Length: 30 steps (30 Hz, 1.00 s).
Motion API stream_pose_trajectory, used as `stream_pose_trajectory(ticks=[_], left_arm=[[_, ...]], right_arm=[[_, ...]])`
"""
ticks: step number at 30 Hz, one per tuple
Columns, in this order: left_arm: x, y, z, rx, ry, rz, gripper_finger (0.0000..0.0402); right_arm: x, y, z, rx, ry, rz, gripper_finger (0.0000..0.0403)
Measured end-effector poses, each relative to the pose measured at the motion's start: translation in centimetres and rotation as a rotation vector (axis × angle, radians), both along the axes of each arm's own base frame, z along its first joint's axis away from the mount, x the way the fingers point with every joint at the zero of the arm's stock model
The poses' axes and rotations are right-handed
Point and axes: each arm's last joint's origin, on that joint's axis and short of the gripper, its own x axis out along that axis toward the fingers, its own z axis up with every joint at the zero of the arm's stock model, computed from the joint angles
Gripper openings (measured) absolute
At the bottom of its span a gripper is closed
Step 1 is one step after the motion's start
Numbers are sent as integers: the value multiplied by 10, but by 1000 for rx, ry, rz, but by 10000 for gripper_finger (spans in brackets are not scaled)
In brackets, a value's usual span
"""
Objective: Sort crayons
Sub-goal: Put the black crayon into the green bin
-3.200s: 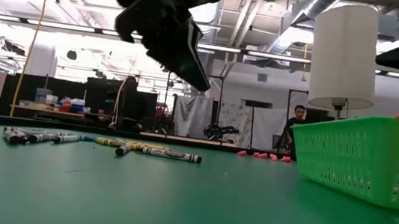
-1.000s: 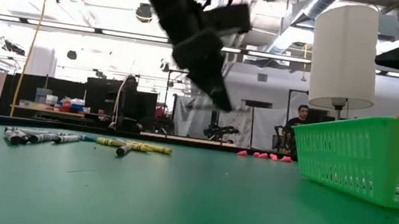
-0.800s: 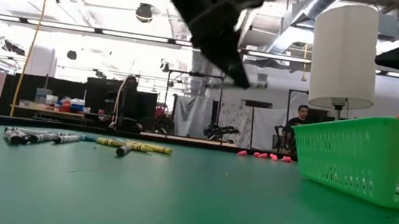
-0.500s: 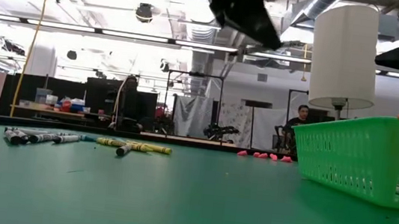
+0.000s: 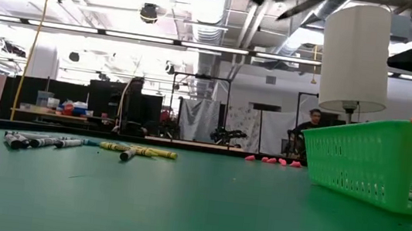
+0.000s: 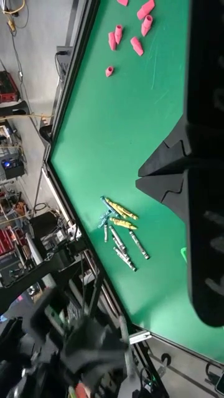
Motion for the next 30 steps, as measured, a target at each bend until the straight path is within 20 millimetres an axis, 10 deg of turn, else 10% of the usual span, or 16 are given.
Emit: stream_pose_trajectory(ticks=[30], left_arm=[[53,3,-83,166,-86,-298,22]], right_arm=[[0,0,0,-1,0,0,0]])
